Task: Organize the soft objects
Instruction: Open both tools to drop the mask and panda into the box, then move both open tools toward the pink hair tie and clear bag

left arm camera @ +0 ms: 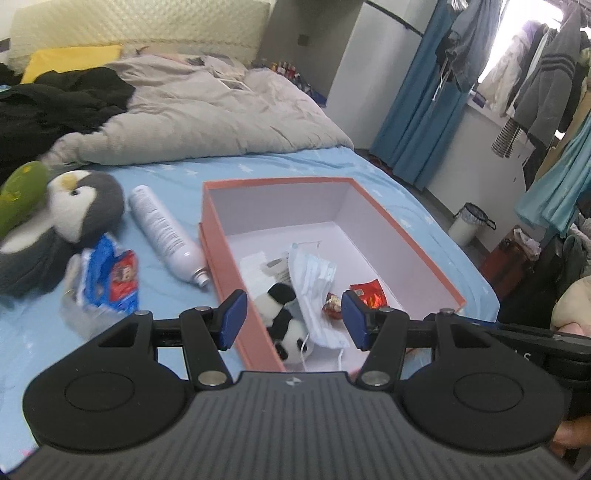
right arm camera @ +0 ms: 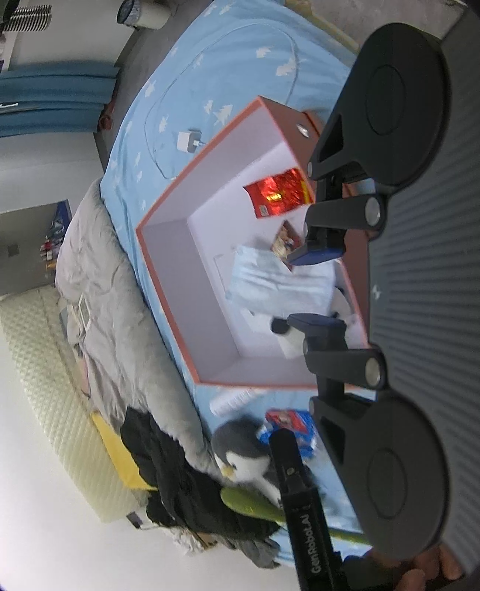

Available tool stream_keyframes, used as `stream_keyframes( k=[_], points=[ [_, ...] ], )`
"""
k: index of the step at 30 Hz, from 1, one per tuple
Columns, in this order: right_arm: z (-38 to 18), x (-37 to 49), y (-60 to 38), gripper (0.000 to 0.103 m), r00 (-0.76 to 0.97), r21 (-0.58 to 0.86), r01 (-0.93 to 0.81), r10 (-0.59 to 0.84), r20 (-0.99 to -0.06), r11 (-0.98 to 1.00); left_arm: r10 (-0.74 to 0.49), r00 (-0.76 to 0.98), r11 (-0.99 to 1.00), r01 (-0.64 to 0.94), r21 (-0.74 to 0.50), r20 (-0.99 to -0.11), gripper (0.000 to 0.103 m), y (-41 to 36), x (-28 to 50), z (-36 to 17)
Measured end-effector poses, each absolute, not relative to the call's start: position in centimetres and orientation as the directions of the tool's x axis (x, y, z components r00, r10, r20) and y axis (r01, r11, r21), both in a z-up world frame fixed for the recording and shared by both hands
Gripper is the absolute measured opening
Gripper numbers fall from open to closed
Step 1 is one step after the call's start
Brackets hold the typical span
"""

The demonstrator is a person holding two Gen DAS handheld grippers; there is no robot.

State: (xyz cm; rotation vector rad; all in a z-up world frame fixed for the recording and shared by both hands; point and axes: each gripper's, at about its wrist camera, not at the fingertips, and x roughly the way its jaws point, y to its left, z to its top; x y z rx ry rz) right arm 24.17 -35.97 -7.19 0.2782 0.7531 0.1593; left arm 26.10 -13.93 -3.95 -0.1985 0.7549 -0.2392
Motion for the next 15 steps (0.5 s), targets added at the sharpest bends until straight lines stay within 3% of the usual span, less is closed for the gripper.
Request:
stream_keyframes(
  k=[15],
  points=[
    [-6.0,14.9,-32.4,0.033,0.736,0.306,-0.131,0.299,-0.607,0.943,-0.230,0.760,0.963,0.087,-0.256,-0.608,0.062,-9.6,13.7,-2.2]
  ],
)
